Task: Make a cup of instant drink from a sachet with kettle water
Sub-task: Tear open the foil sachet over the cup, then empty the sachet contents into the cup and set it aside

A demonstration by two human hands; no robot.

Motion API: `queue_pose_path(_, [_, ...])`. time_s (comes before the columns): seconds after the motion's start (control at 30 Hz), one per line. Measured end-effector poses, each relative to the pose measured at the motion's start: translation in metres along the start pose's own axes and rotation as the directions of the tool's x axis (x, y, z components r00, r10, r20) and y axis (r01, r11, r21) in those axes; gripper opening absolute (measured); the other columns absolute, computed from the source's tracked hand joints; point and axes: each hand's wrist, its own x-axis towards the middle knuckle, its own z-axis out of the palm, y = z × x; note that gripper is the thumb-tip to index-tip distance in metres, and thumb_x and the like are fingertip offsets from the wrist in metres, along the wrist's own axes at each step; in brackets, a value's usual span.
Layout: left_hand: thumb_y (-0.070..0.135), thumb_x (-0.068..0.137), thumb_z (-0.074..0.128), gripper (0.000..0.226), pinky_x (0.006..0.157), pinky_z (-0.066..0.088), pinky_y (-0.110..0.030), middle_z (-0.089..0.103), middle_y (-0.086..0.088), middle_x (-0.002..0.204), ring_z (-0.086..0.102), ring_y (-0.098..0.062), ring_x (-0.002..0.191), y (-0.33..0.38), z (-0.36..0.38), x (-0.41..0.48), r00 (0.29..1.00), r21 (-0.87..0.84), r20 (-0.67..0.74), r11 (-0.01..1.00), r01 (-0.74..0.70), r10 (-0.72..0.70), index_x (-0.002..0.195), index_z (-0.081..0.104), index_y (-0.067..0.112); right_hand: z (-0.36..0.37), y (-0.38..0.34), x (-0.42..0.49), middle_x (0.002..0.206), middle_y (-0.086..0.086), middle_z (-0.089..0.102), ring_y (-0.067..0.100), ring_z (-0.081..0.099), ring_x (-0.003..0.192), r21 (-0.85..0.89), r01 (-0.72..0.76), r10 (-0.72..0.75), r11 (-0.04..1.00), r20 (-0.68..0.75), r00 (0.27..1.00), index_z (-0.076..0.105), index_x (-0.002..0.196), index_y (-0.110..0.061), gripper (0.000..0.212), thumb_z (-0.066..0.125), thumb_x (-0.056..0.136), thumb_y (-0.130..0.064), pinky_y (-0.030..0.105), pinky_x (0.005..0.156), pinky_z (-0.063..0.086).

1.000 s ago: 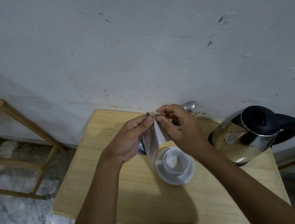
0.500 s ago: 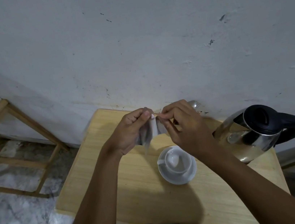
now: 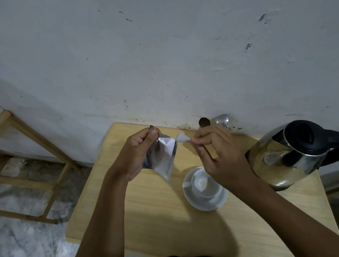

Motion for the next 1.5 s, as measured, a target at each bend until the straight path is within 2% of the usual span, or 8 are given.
queue_pose_path(0.2, [0.030, 0.100, 0.040, 0.030, 0.072, 0.044, -0.031, 0.054, 0.000, 0.085, 0.050, -0.012, 0.084, -0.014, -0.023, 0.001, 0.980, 0.068, -0.194, 0.996, 0.048, -0.034, 0.083, 0.063, 0.021, -0.016, 0.003, -0.006, 0.092, -0.013, 0.061, -0.002, 0.058, 0.088, 0.083, -0.378, 0.383, 0.922, -0.054, 0.922, 0.066, 0.091, -0.012, 0.008, 0.062, 0.089, -0.006, 0.005, 0.079, 0.042])
queue_pose_path(0.4, [0.034, 0.096, 0.047, 0.029, 0.067, 0.042, -0.032, 0.055, -0.005, 0.086, 0.052, -0.018, 0.083, -0.029, -0.025, -0.004, 0.974, 0.148, -0.222, 0.987, 0.068, -0.034, 0.090, 0.066, 0.013, 0.008, 0.038, -0.025, 0.092, -0.009, 0.073, 0.000, 0.066, 0.085, 0.072, -0.831, 0.776, 0.552, 0.320, 0.543, 0.061, 0.102, -0.023, 0.013, 0.067, 0.091, -0.021, 0.010, 0.072, 0.049])
queue_pose_path(0.57, [0.036, 0.093, 0.053, 0.021, 0.076, 0.045, -0.030, 0.067, 0.002, 0.094, 0.059, -0.014, 0.089, -0.043, -0.020, -0.015, 0.954, 0.183, -0.283, 0.971, 0.157, -0.101, 0.093, 0.069, 0.021, 0.052, 0.055, -0.040, 0.085, -0.010, 0.072, 0.007, 0.066, 0.079, -0.212, -0.799, 0.776, 0.563, 0.468, 0.423, 0.065, 0.080, -0.036, 0.011, 0.066, 0.089, -0.031, 0.032, 0.072, 0.053])
queue_pose_path(0.93, [0.027, 0.094, 0.054, 0.019, 0.080, 0.046, -0.025, 0.068, -0.004, 0.092, 0.060, -0.007, 0.083, -0.060, -0.017, -0.042, 0.903, 0.090, -0.412, 0.981, 0.170, -0.118, 0.095, 0.070, 0.018, 0.133, 0.073, -0.049, 0.119, 0.011, 0.063, 0.027, 0.059, 0.105, -0.490, -0.539, 0.638, 0.685, 0.761, 0.120, 0.066, 0.113, -0.008, 0.031, 0.040, 0.099, -0.019, 0.041, 0.096, 0.049])
queue_pose_path(1.13, [0.027, 0.093, 0.055, 0.021, 0.078, 0.045, -0.023, 0.067, -0.003, 0.088, 0.060, -0.006, 0.081, -0.067, -0.016, -0.044, 0.903, 0.064, -0.408, 0.982, 0.178, -0.137, 0.097, 0.070, 0.013, 0.135, 0.092, -0.055, 0.142, 0.007, 0.049, 0.025, 0.047, 0.128, -0.516, -0.418, 0.581, 0.748, 0.813, 0.036, 0.053, 0.134, -0.013, 0.039, 0.048, 0.097, -0.024, 0.038, 0.106, 0.039])
queue_pose_path(1.27, [0.028, 0.094, 0.053, 0.020, 0.080, 0.047, -0.024, 0.068, 0.002, 0.090, 0.061, -0.007, 0.085, -0.071, -0.012, -0.044, 0.900, 0.071, -0.409, 0.978, 0.195, -0.149, 0.098, 0.070, 0.017, 0.126, 0.101, -0.053, 0.146, 0.003, 0.045, 0.024, 0.050, 0.126, -0.547, -0.341, 0.621, 0.765, 0.766, 0.166, 0.047, 0.141, -0.026, 0.044, 0.043, 0.097, -0.033, 0.039, 0.100, 0.043])
queue_pose_path(1.37, [0.032, 0.094, 0.054, 0.019, 0.080, 0.049, -0.029, 0.067, 0.004, 0.091, 0.062, -0.011, 0.088, -0.075, -0.007, -0.041, 0.881, 0.018, -0.437, 0.977, 0.213, -0.183, 0.096, 0.069, 0.021, 0.111, 0.091, -0.039, 0.130, 0.002, 0.060, 0.019, 0.060, 0.107, -0.312, -0.732, 0.712, 0.605, 0.625, 0.322, 0.063, 0.123, -0.022, 0.032, 0.048, 0.098, -0.033, 0.034, 0.091, 0.047])
queue_pose_path(1.5, [0.037, 0.090, 0.057, 0.021, 0.086, 0.054, -0.035, 0.071, 0.003, 0.101, 0.066, -0.017, 0.097, -0.075, 0.005, -0.031, 0.852, -0.094, -0.465, 0.971, 0.220, -0.238, 0.102, 0.069, 0.025, 0.066, 0.058, -0.027, 0.110, 0.002, 0.070, 0.020, 0.068, 0.094, 0.073, -0.964, 0.712, 0.254, 0.661, 0.238, 0.066, 0.117, -0.017, 0.032, 0.052, 0.098, -0.039, 0.037, 0.087, 0.052])
